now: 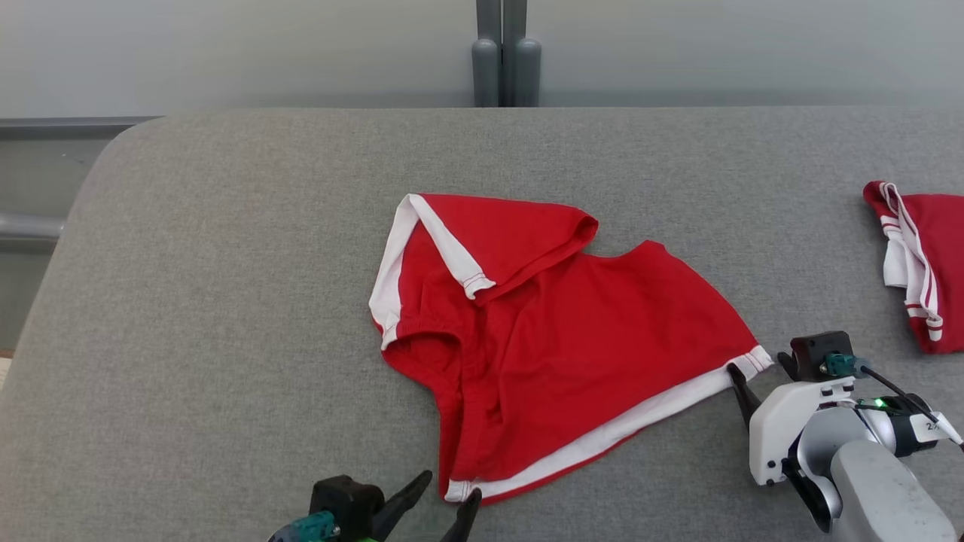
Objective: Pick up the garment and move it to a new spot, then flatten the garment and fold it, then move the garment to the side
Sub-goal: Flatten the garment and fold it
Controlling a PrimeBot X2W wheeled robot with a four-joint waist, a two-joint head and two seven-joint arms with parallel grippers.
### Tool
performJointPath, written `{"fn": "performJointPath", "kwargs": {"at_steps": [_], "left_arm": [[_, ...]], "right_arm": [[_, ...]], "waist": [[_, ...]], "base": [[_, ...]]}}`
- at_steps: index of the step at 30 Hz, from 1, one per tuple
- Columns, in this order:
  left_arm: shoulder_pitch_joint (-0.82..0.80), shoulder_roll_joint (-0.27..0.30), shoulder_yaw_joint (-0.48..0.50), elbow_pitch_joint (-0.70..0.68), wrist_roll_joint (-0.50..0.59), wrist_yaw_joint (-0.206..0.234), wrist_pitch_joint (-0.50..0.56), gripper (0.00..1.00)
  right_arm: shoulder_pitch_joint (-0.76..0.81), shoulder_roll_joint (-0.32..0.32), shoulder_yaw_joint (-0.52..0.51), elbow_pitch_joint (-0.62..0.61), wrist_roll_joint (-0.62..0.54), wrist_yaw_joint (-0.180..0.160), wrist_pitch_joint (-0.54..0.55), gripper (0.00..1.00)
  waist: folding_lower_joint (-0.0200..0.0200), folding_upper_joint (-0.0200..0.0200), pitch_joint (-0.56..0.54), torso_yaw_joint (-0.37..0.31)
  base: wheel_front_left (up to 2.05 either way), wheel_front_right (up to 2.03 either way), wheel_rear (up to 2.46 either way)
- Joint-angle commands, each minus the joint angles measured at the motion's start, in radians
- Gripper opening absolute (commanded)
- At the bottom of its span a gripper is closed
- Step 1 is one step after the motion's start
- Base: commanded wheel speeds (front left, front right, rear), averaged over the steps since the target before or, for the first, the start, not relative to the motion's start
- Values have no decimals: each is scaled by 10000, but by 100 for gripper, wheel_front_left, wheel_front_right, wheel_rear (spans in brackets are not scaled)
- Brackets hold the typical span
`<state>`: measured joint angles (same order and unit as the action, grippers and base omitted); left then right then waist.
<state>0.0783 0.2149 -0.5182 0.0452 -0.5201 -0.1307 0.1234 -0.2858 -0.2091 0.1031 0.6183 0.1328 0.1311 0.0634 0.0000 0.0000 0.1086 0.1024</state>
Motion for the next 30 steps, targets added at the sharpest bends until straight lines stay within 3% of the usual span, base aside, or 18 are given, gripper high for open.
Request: {"fn": "performJointPath", "kwargs": {"at_steps": [1,24,25,27,28,29,30], "left_arm": [[-217,141,-133,-7,-197,-1,74,100],[-926,245,-736,977,-297,8,-308,99],[-968,232,-770,1011,-326,7,-330,89],[-1024,246,-865,1086,-369,6,-417,58],[-1051,240,-931,1123,-425,5,-441,37],[-1083,246,-991,1137,-459,2,-476,24],[-1117,266,-1058,1154,-535,2,-510,0]], "right_arm": [[-154,-102,69,120,153,-6,39,100],[-578,-478,946,360,844,-10,-48,100],[-568,-477,1000,347,880,-10,-25,100],[-559,-516,1077,314,968,-9,-40,100],[-546,-547,1108,316,1016,-9,-50,100],[-528,-572,1144,317,1054,-9,-41,100],[-507,-604,1193,312,1118,-9,-32,100]], "waist": [[0,0,154,111],[0,0,722,-223],[0,0,740,-226],[0,0,766,-231],[0,0,777,-233],[0,0,779,-235],[0,0,778,-239]], "base": [[0,0,0],[0,0,0],[0,0,0],[0,0,0],[0,0,0],[0,0,0],[0,0,0]]}}
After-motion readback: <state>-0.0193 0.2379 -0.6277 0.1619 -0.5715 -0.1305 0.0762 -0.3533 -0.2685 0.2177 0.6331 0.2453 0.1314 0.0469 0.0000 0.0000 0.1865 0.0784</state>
